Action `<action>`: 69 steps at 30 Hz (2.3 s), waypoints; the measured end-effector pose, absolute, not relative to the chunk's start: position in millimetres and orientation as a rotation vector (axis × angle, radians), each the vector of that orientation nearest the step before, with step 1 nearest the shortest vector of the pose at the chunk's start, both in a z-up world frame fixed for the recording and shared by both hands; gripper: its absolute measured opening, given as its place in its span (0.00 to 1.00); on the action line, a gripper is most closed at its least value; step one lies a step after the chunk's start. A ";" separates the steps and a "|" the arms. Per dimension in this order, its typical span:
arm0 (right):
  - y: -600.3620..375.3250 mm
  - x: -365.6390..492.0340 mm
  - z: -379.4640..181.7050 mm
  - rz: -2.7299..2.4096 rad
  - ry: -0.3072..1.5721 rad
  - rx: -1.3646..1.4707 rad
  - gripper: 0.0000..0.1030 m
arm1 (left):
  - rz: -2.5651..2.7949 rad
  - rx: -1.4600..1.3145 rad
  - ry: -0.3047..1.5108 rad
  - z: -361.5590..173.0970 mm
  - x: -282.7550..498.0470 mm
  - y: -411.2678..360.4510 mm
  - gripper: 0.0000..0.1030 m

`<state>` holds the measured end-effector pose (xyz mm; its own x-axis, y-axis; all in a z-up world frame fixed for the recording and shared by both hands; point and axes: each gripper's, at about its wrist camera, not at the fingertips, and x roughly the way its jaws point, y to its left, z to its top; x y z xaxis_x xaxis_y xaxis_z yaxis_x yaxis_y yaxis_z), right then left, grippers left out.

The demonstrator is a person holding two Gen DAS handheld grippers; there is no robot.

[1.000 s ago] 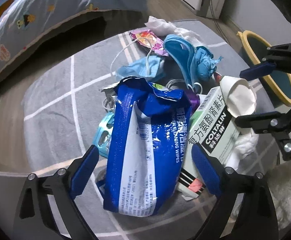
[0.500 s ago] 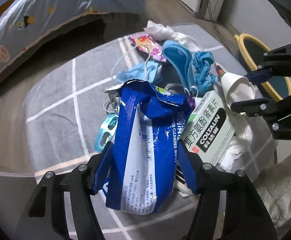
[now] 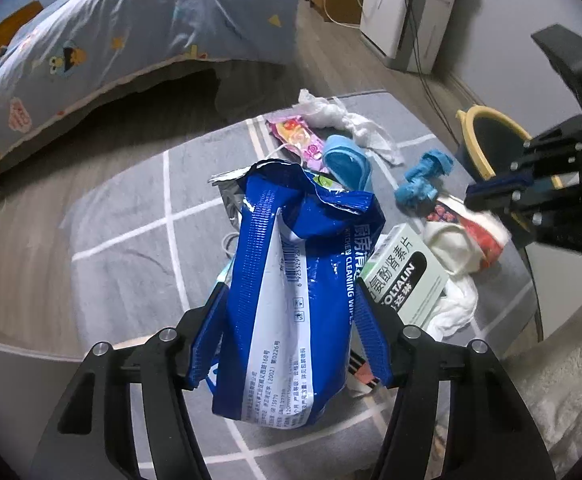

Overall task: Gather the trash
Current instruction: 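Grasp the blue wipes packet with the left tool while the right tool grasps the white paper cup, then carry both items over the bin and open both tools to drop them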

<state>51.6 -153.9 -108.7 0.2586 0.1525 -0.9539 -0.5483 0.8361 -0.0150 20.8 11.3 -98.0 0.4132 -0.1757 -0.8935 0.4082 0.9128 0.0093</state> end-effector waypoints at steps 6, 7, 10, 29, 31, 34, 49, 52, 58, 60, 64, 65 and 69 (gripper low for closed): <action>-181.6 44.5 -124.7 0.498 1.273 -0.333 0.07 | -0.381 0.255 1.070 -94.6 19.8 10.9 0.60; -186.6 41.6 -128.0 0.500 1.276 -0.297 0.09 | -0.384 0.253 1.067 -94.0 19.8 11.0 0.60; -193.9 33.5 -133.8 0.519 1.259 -0.201 0.28 | -0.390 0.250 1.061 -93.2 19.0 12.1 0.60; -190.0 32.8 -130.1 0.510 1.205 -0.194 0.11 | -0.406 0.264 0.998 -72.8 14.3 11.8 0.60; -197.7 32.1 -113.4 0.500 1.167 -0.179 0.11 | -0.412 0.258 0.969 -63.0 13.2 8.6 0.60; -213.1 33.1 -87.1 0.477 1.117 -0.147 0.11 | -0.412 0.262 0.921 -44.4 13.3 2.1 0.60; -323.9 15.8 -20.2 0.309 0.961 -0.033 0.11 | -0.522 0.309 0.817 -3.7 21.0 -90.5 0.60; -353.2 8.5 -22.7 0.266 0.959 -0.001 0.12 | -0.568 0.336 0.806 -0.5 21.6 -120.6 0.60; -399.6 -6.3 -41.7 0.187 0.984 0.067 0.12 | -0.670 0.388 0.815 -5.2 19.5 -181.2 0.60; -412.5 -9.8 -46.8 0.178 0.991 0.084 0.12 | -0.697 0.397 0.829 -10.3 18.7 -197.9 0.60; -429.2 -14.5 -61.3 0.162 1.014 0.117 0.12 | -0.766 0.399 0.876 -25.1 19.4 -230.5 0.61; -432.2 -13.7 -65.7 0.160 1.021 0.132 0.12 | -0.777 0.398 0.885 -28.3 21.0 -236.4 0.61; -439.4 -9.6 -81.2 0.146 1.043 0.156 0.12 | -0.806 0.388 0.950 -49.6 27.9 -266.4 0.61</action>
